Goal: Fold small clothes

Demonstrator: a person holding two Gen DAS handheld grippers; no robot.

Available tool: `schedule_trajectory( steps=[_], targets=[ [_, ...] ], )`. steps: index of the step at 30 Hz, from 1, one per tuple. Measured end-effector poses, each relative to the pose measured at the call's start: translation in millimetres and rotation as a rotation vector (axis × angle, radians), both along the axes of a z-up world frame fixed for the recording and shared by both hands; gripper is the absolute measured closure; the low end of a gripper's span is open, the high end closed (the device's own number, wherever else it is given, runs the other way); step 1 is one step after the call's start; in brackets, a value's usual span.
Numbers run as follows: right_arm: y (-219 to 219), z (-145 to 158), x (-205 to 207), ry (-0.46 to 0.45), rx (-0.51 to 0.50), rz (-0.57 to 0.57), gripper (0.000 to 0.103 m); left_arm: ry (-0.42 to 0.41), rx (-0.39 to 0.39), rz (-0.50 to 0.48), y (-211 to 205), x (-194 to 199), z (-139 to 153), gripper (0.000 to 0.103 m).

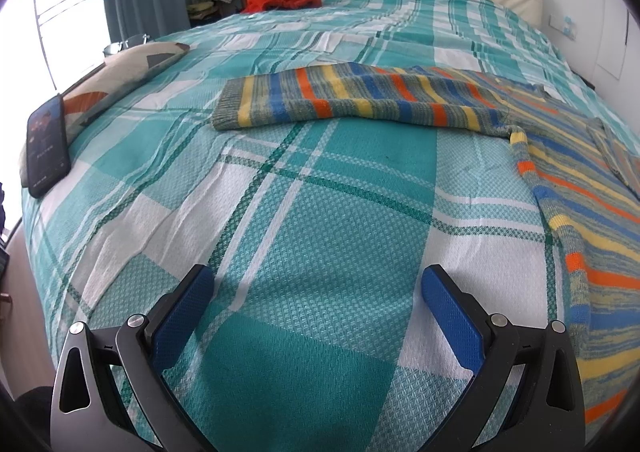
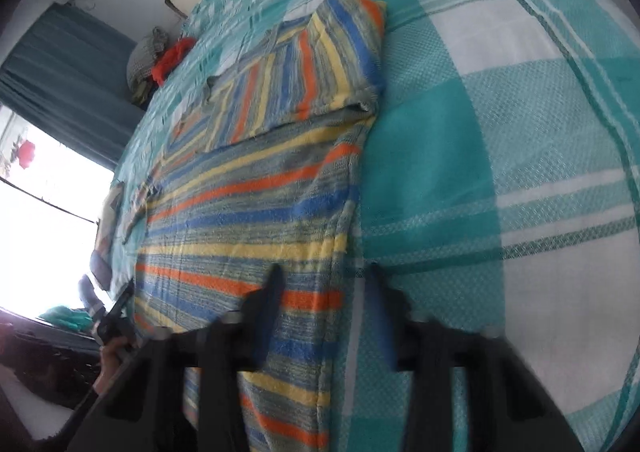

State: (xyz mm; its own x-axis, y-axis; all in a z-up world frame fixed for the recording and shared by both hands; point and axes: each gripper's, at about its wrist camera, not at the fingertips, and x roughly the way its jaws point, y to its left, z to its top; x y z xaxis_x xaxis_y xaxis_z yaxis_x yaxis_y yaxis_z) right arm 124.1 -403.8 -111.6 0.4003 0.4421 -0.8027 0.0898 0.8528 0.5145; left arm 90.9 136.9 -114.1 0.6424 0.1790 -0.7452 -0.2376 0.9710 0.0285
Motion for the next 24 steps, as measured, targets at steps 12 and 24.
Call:
schedule_trajectory(
  steps=[12, 24],
  targets=[
    [4.2, 23.6, -18.7, -0.055, -0.146, -0.035, 0.078, -0.007, 0.002, -0.006, 0.4, -2.0, -0.4, 0.000],
    [10.6, 9.3, -91.1, -0.103, -0.152, -0.066, 0.066, 0.018, -0.018, -0.017, 2.3, -3.2, 0.7, 0.000]
  ],
)
